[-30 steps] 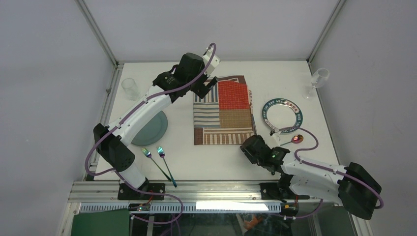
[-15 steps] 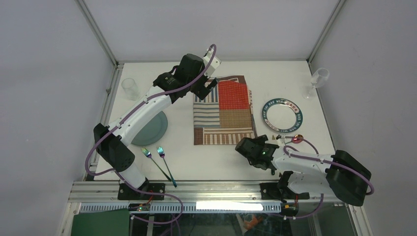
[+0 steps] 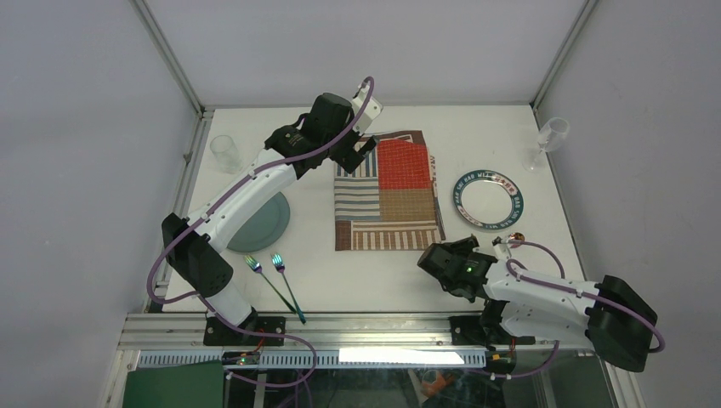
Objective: Set the dinner table for one person
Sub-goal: Flatten out the napkin at the center of the board.
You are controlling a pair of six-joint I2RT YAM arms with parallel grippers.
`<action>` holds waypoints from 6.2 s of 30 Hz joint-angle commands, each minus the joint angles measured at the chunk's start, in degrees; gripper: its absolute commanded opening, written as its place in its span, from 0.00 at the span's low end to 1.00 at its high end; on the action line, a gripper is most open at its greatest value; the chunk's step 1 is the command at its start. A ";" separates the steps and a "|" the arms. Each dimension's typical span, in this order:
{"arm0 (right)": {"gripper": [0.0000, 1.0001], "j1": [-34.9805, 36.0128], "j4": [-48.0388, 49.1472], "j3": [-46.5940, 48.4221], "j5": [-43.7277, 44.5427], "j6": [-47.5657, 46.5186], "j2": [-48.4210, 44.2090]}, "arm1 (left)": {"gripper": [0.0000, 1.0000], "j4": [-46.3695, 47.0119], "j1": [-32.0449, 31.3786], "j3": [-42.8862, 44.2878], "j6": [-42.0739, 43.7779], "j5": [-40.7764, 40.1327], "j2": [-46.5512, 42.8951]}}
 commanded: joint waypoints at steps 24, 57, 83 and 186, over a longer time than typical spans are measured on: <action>0.42 1.43 12.22 1.23 -7.04 1.52 -0.79 | 0.99 1.63 -0.05 -0.62 -1.30 -1.29 -2.57; 0.41 1.14 9.96 2.85 -4.89 11.91 13.99 | 0.98 1.13 0.02 -0.06 -1.51 -0.59 -0.59; 0.07 -3.99 17.29 5.00 -4.95 0.87 17.58 | 0.99 1.12 -0.02 -1.57 -1.61 -0.44 -0.95; 0.00 -18.23 23.81 66.72 -34.09 -102.78 51.45 | 0.88 15.91 16.63 -11.21 5.63 -31.96 -24.72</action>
